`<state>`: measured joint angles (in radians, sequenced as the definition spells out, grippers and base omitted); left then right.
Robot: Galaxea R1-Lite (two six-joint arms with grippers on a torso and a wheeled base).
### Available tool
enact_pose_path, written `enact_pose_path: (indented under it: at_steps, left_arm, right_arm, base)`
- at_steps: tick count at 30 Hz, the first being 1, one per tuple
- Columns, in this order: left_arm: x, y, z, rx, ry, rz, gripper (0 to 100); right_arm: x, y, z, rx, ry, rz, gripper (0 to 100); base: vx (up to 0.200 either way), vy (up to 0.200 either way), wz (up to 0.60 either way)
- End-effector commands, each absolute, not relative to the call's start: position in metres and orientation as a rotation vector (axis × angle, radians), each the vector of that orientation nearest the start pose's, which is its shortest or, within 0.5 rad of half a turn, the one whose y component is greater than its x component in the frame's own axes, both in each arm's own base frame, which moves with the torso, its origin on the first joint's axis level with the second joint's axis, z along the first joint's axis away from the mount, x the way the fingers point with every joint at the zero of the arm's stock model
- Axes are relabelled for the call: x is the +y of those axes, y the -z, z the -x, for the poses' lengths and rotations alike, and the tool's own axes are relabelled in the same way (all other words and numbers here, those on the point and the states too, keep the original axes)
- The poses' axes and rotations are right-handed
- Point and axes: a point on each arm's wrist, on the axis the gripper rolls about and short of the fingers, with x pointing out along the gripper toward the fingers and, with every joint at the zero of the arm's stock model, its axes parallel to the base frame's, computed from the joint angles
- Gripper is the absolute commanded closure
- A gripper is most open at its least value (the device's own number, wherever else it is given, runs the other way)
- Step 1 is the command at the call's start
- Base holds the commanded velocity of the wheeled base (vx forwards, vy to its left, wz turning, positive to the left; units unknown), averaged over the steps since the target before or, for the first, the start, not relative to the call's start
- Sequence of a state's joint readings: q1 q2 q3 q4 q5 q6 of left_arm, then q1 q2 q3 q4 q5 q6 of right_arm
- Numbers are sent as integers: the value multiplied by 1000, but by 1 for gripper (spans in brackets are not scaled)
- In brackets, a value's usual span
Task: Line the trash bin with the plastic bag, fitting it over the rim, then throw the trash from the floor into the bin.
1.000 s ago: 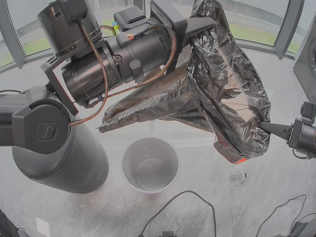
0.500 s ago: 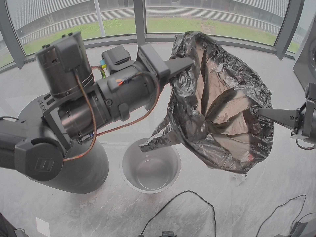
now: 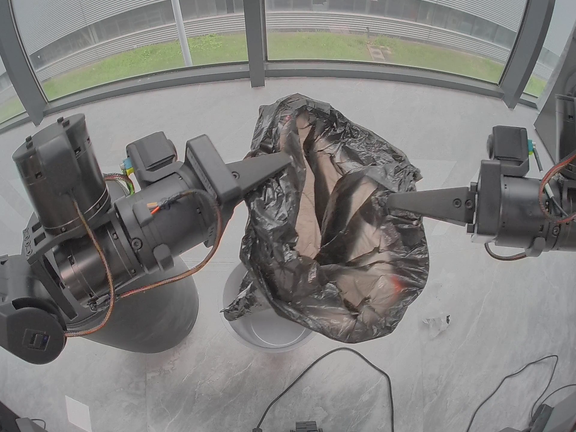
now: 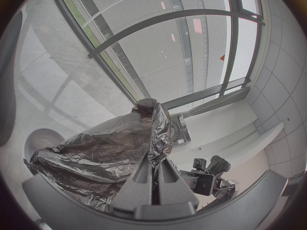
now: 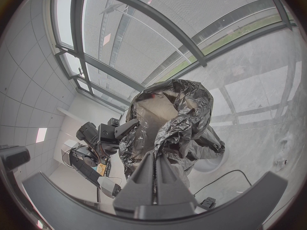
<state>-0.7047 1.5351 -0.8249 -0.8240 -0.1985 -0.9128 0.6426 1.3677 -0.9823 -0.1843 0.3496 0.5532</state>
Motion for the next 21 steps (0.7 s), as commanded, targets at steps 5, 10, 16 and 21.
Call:
enact_pose_path:
  at_steps: [5, 10, 16, 21]
  left_arm:
    - [-168, -238, -201, 344, 851, 861, 100]
    - [-171, -229, -205, 359, 843, 859, 100]
    - [-181, -217, -216, 327, 861, 870, 100]
    - [-184, -214, -220, 325, 864, 872, 100]
  right_arm:
    - [177, -258, -203, 549, -916, -451, 100]
    - [183, -256, -216, 538, -909, -455, 100]
    - [178, -261, -219, 508, -895, -460, 100]
    - [164, -271, -220, 464, -864, -476, 100]
  base:
    - [0, 0, 0]
    - [0, 0, 0]
    - [0, 0, 0]
    - [0, 0, 0]
